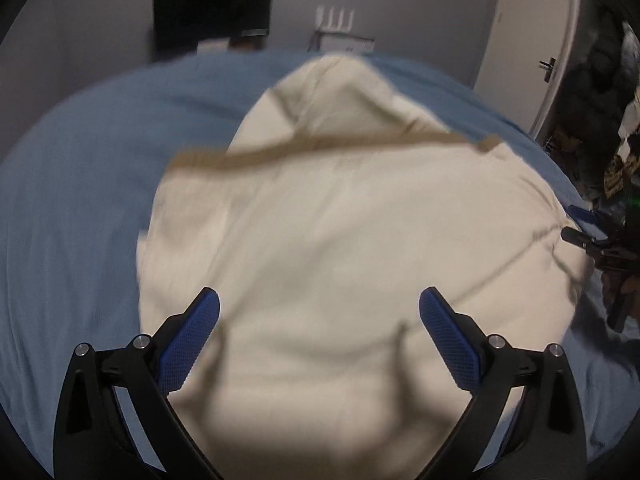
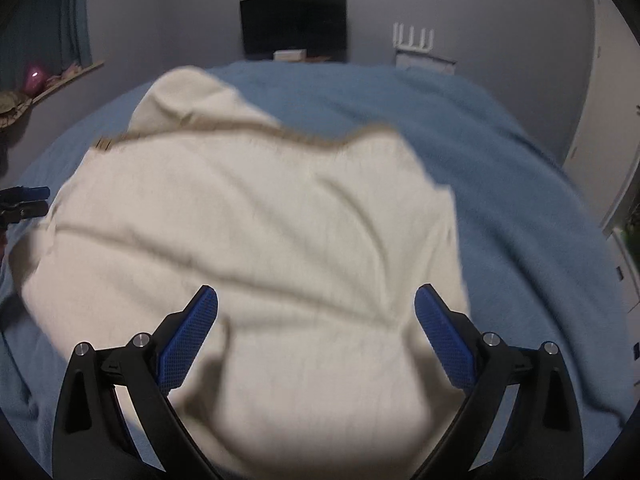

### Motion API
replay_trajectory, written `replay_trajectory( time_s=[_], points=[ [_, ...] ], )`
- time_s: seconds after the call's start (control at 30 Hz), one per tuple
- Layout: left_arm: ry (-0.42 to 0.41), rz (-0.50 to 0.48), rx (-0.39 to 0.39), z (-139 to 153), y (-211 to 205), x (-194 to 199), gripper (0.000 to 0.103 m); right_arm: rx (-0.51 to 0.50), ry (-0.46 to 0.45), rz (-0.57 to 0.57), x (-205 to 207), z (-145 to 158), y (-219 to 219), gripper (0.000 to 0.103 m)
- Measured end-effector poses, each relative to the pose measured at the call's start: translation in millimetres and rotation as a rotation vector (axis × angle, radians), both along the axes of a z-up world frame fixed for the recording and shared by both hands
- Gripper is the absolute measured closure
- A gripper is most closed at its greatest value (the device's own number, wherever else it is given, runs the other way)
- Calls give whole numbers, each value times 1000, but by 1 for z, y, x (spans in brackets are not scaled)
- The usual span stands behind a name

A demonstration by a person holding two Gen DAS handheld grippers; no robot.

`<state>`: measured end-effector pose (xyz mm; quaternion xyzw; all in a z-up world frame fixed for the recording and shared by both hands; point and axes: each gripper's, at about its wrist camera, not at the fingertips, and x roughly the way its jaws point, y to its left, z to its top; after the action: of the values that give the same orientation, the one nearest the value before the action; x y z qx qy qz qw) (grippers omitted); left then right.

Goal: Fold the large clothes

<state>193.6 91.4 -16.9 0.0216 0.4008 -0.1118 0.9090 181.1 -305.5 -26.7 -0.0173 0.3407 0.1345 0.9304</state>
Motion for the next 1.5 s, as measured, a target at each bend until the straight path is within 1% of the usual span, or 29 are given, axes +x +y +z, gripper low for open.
replay_trajectory(
  time_s=[0.07,0.1,0.13,0.2,0.23,0.33,0.47,0.5,0.67,0.9,1.03,1.13,1.27,1.3,1.37,1.4,1.43,1.5],
  points=[
    [13,26,34,-4,-9,19,7,-9,25,-37,21,4,4,9],
    [25,49,35,-8,-10,29,7,-4,45,-46,32,4,3,9],
    [54,82,25,-16,-9,44,7,-12,63,-55,42,2,2,9],
    [94,116,22,-33,-11,57,6,-51,93,-70,59,-8,3,9],
    [108,119,15,-40,-11,62,5,-49,105,-63,62,-14,3,9],
    [101,108,51,-52,-20,70,5,-16,137,-64,71,-31,1,9],
    [113,114,52,-60,-19,77,5,-30,118,-72,75,-44,5,9],
    [113,115,56,-62,-20,74,5,-35,112,-72,75,-46,6,8],
    [107,115,58,-70,-21,81,5,-9,94,-73,73,-54,2,8],
    [106,116,58,-70,-19,80,5,-10,87,-81,66,-58,2,8],
    [101,126,70,-65,-20,76,5,-28,91,-97,63,-57,7,8],
    [109,133,55,-54,-18,64,5,-22,102,-113,59,-49,9,8],
    [143,121,22,-27,5,45,7,35,151,-79,49,-34,-3,8],
    [148,117,24,-18,15,39,7,27,150,-69,46,-30,-4,8],
    [163,124,44,-11,29,31,7,-10,141,-57,37,-22,-10,8],
    [185,128,70,-11,36,26,7,-30,133,-61,35,-18,-12,8],
    [196,134,96,-13,38,13,7,-55,111,-79,32,-13,-17,8],
    [209,133,154,-24,46,5,7,-57,103,-111,28,-11,-30,8]
  ],
)
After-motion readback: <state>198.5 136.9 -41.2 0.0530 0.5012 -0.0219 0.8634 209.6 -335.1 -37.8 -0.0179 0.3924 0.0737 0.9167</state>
